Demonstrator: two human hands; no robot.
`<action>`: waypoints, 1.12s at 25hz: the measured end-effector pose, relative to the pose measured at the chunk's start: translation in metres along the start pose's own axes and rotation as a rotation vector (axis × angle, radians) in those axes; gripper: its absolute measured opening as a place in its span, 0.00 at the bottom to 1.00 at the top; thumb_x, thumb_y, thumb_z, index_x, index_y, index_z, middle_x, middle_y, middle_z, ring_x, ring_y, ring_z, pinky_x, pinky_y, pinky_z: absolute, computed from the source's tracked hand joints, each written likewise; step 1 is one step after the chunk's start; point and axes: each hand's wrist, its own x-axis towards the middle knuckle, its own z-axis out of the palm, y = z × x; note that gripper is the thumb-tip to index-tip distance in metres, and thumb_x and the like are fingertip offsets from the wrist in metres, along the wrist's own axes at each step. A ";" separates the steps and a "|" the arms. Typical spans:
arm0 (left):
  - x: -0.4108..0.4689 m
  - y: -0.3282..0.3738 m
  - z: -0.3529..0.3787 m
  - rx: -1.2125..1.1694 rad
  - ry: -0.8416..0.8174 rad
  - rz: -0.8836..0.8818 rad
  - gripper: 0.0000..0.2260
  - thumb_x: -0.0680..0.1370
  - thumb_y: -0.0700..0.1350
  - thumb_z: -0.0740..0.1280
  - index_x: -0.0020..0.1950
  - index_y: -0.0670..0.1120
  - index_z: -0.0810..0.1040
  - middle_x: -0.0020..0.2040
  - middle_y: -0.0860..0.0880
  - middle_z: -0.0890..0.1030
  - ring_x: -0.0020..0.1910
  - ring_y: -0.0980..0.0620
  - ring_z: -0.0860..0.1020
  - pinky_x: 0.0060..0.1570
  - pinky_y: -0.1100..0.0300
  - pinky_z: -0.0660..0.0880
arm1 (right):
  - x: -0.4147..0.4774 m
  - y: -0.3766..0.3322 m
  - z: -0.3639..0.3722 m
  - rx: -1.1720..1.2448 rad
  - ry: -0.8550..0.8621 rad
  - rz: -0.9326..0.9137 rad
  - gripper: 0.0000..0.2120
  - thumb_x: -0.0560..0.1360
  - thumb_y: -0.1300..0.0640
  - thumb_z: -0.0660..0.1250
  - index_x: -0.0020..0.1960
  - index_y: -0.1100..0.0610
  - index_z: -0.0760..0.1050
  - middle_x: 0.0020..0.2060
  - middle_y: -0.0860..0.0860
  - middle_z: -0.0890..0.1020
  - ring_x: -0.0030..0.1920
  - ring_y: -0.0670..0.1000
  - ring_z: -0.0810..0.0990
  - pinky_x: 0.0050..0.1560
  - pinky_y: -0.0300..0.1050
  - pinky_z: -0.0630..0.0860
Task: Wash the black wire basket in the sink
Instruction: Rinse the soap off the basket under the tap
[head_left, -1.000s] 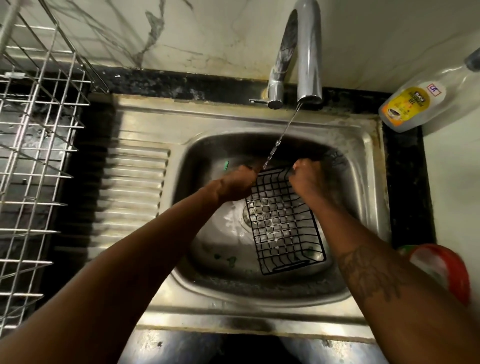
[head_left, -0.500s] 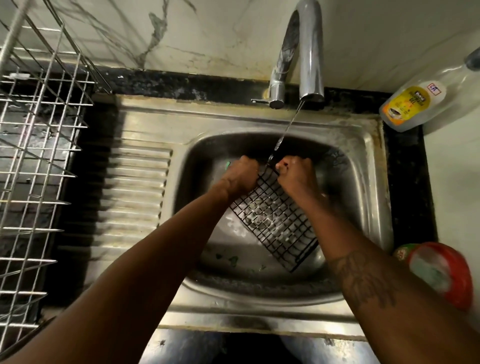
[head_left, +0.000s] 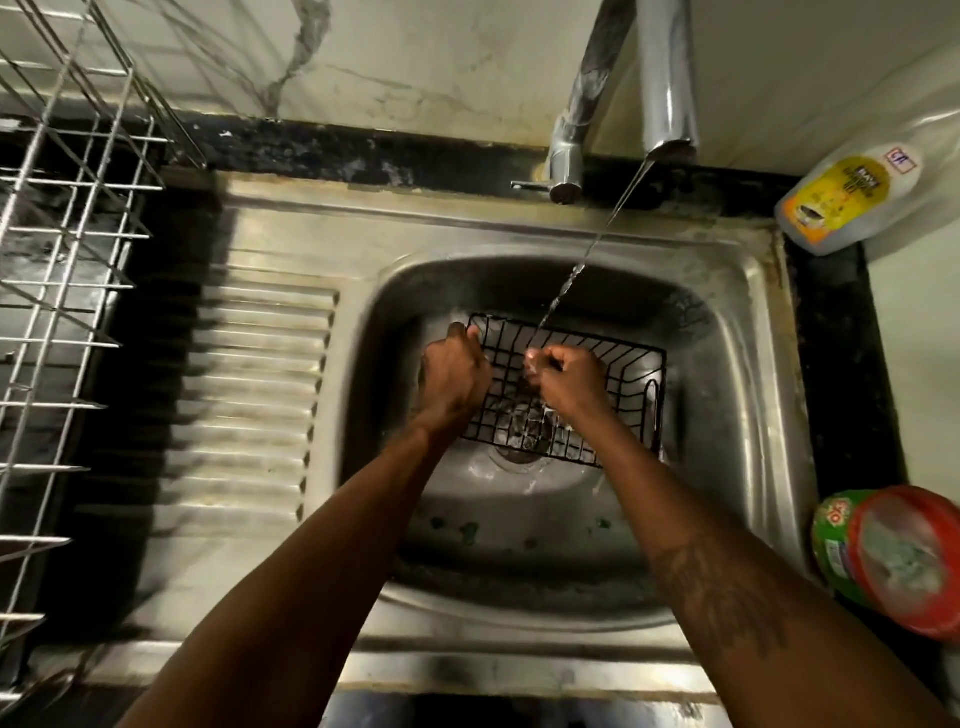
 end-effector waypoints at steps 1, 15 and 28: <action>0.001 0.001 0.002 -0.014 0.034 0.005 0.17 0.86 0.52 0.52 0.49 0.43 0.75 0.37 0.47 0.76 0.31 0.53 0.74 0.26 0.62 0.67 | 0.006 0.011 -0.001 -0.008 -0.007 0.055 0.05 0.80 0.55 0.69 0.47 0.50 0.82 0.43 0.50 0.85 0.42 0.50 0.85 0.39 0.45 0.81; 0.011 -0.002 0.013 -0.103 0.390 0.057 0.22 0.86 0.51 0.55 0.40 0.42 0.79 0.40 0.40 0.83 0.39 0.39 0.78 0.39 0.57 0.62 | 0.064 -0.001 -0.005 0.300 -0.555 0.142 0.10 0.82 0.65 0.63 0.62 0.62 0.78 0.56 0.60 0.84 0.54 0.56 0.86 0.48 0.49 0.84; 0.008 0.007 0.016 0.036 0.427 0.180 0.18 0.85 0.45 0.57 0.45 0.37 0.82 0.44 0.35 0.84 0.42 0.33 0.80 0.42 0.47 0.69 | 0.053 -0.002 0.023 0.725 -0.207 0.114 0.07 0.80 0.67 0.65 0.55 0.62 0.80 0.54 0.61 0.85 0.48 0.54 0.86 0.53 0.51 0.83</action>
